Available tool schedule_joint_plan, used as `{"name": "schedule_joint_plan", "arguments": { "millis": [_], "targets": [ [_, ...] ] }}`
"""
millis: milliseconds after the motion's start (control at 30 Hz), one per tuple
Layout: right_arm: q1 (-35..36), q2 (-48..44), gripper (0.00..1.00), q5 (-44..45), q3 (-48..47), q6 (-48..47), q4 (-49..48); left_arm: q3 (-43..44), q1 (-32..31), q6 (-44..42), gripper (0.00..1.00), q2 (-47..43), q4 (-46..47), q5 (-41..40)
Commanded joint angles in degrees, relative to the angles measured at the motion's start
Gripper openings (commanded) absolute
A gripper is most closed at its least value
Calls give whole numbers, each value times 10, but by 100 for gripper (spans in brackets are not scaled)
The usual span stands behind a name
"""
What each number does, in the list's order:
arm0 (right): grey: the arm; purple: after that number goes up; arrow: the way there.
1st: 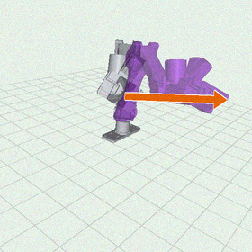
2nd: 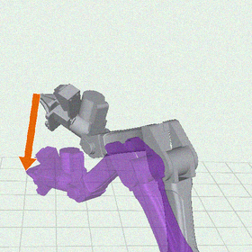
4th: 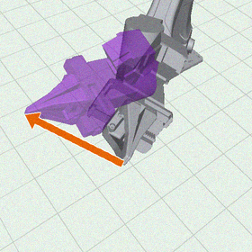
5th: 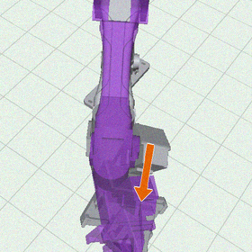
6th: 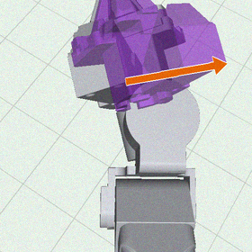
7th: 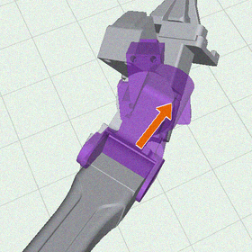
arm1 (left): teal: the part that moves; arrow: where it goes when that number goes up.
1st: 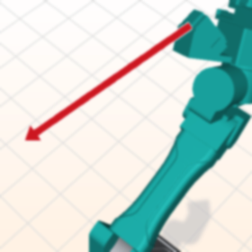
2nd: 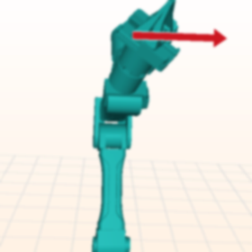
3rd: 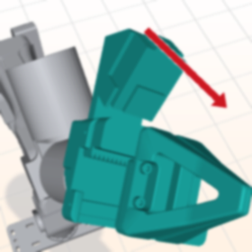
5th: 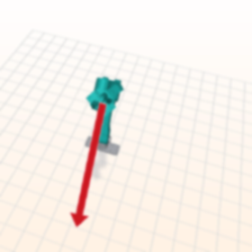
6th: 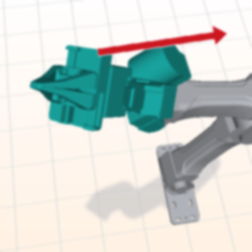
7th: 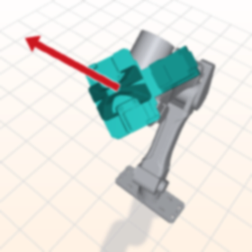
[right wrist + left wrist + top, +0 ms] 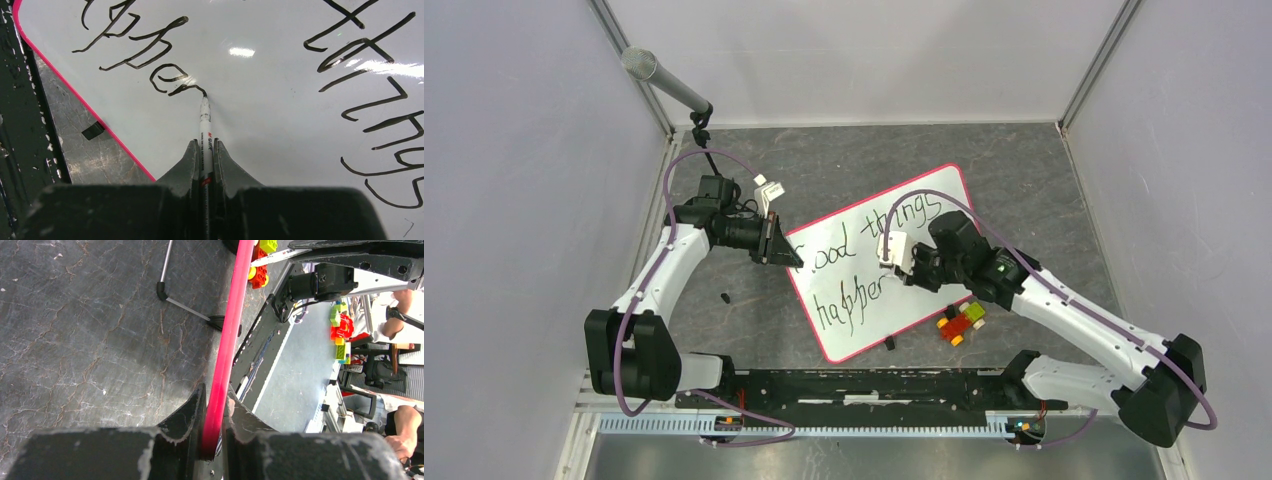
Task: Write a sentence on the whiteboard
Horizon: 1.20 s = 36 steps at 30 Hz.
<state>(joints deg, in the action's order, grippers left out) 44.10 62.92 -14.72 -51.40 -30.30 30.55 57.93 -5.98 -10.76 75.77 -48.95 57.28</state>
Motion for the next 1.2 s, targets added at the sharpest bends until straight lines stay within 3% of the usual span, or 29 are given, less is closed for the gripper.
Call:
{"name": "schedule_joint_plan", "arguments": {
  "millis": [0,467,1167],
  "targets": [
    [-6,-15,0,13,14,-10,-2,7,-13,-38,2,9,19,-74],
    [-5,-29,0,-34,29,-15,22,8,-13,-37,2,13,19,-74],
    [-15,-11,0,2,-5,-9,-13,7,-16,-37,2,6,19,-75]
  ]
}}
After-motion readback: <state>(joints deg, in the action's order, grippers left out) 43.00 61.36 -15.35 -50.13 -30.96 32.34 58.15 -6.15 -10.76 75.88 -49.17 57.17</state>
